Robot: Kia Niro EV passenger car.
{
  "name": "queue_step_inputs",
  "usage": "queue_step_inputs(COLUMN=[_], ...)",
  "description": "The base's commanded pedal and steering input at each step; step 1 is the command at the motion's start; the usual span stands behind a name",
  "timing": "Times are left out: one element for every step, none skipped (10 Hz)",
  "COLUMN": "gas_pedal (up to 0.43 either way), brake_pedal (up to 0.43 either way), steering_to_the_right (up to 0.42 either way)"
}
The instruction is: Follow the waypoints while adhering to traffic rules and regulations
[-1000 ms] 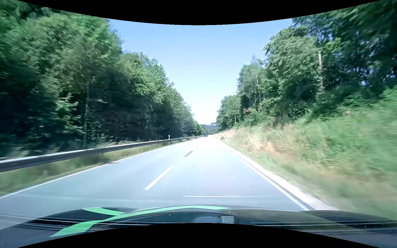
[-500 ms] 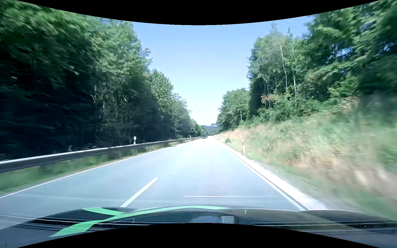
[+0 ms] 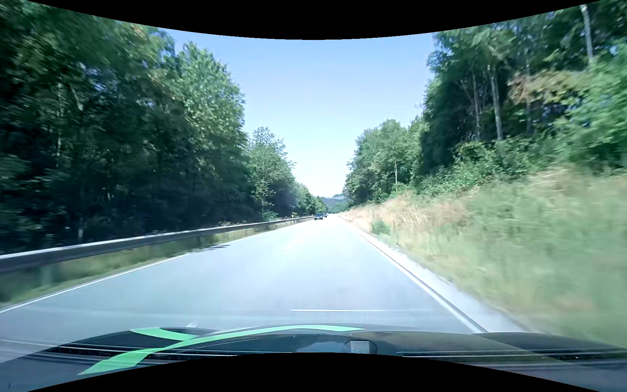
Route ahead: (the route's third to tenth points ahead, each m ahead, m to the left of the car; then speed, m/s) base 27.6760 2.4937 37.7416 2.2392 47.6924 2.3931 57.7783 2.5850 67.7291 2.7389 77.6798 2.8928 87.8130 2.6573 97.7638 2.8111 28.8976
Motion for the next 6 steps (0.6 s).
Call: queue_step_inputs(gas_pedal=[0.228, 0.228, 0.228, 0.24, 0.24, 0.228], brake_pedal=[0.0, 0.0, 0.0, 0.0, 0.0, 0.0], steering_to_the_right=[-0.003, -0.003, -0.003, -0.003, -0.003, -0.003])
